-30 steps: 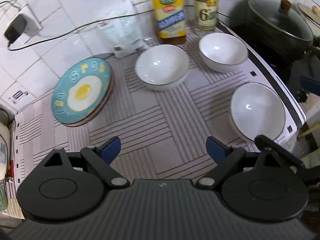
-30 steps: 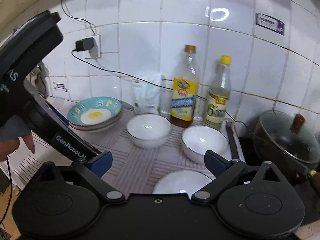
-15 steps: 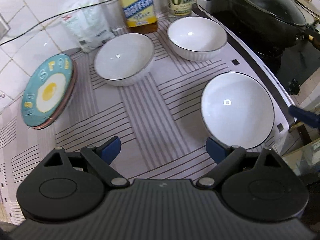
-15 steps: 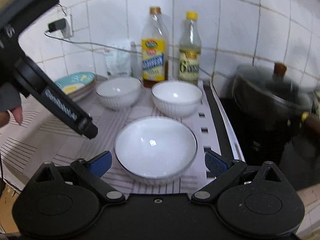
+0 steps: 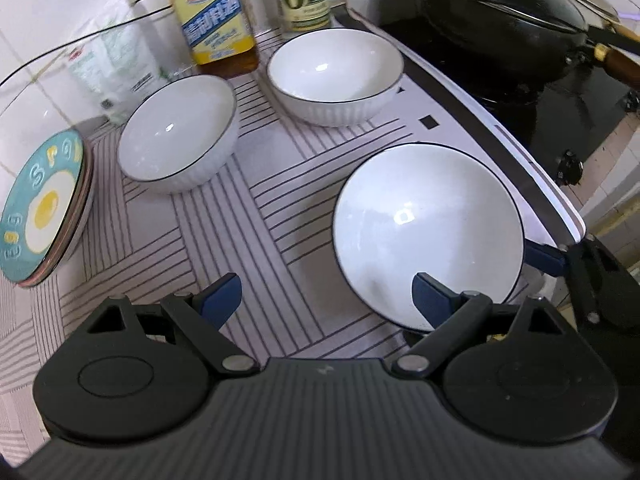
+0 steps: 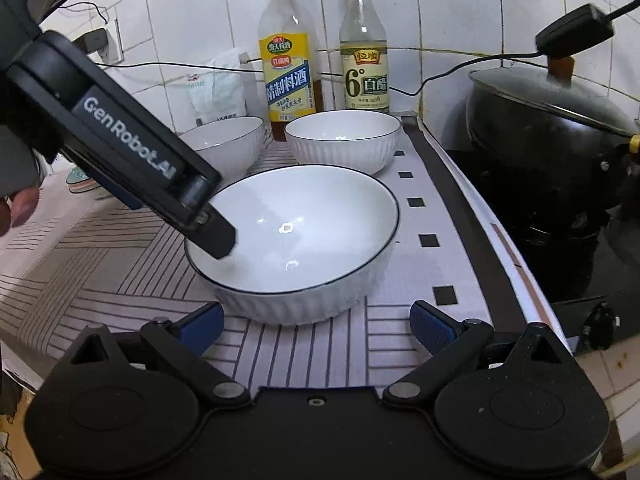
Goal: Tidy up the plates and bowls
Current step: 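Move both grippers to a white bowl rim and close them, then lift the white bowl with both grippers toward the plate stack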
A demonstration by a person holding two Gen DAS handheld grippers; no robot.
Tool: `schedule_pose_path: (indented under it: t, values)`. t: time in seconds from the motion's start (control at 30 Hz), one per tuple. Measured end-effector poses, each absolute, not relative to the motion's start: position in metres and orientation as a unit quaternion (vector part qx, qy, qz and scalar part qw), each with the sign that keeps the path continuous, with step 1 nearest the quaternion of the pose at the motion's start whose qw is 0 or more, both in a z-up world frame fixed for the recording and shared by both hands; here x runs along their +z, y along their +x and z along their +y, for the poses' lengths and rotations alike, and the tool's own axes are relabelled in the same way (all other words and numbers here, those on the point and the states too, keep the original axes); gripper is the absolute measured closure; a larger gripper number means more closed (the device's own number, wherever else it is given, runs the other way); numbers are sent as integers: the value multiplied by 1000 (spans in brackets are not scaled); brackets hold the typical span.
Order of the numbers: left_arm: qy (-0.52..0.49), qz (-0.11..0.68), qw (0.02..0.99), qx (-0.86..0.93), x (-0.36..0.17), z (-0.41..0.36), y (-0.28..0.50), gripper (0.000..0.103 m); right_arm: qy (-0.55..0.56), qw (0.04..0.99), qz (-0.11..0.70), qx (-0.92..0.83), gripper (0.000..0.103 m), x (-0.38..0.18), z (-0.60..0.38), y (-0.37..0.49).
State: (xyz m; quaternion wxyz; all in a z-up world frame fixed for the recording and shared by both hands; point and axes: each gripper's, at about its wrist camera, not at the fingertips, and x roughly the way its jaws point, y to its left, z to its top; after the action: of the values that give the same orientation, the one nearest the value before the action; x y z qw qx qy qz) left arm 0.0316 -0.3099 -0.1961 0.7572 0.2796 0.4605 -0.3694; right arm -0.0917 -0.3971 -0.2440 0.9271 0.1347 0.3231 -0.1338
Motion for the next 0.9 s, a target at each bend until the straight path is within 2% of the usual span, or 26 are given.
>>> schedule_pose_path:
  t: [0.17, 0.23, 0.27, 0.4, 0.5, 0.53, 0.9]
  values:
    - [273, 475, 743, -385, -204, -314, 30, 18, 151, 938, 290, -115, 2, -252, -397, -84]
    - [264, 485, 733, -396, -206, -315, 31, 32, 168, 939, 277, -112, 2, -256, -400, -80]
    - [264, 484, 733, -399, -207, -316, 30, 35, 170, 940, 274, -111, 1, -257, -401, -78]
    - [256, 497, 719, -413, -213, -318, 31, 61, 151, 944, 270, -115, 1, -258, -398, -66]
    - [245, 505, 718, -412, -217, -318, 35, 71, 146, 943, 272, -120, 0, -258, -397, -62]
    - [243, 505, 720, -409, -217, -318, 37, 78, 144, 943, 273, -121, 0, -258, -396, -62]
    - [206, 510, 734, -399, -219, -315, 58, 91, 133, 944, 274, -124, 0, -257, -394, -64]
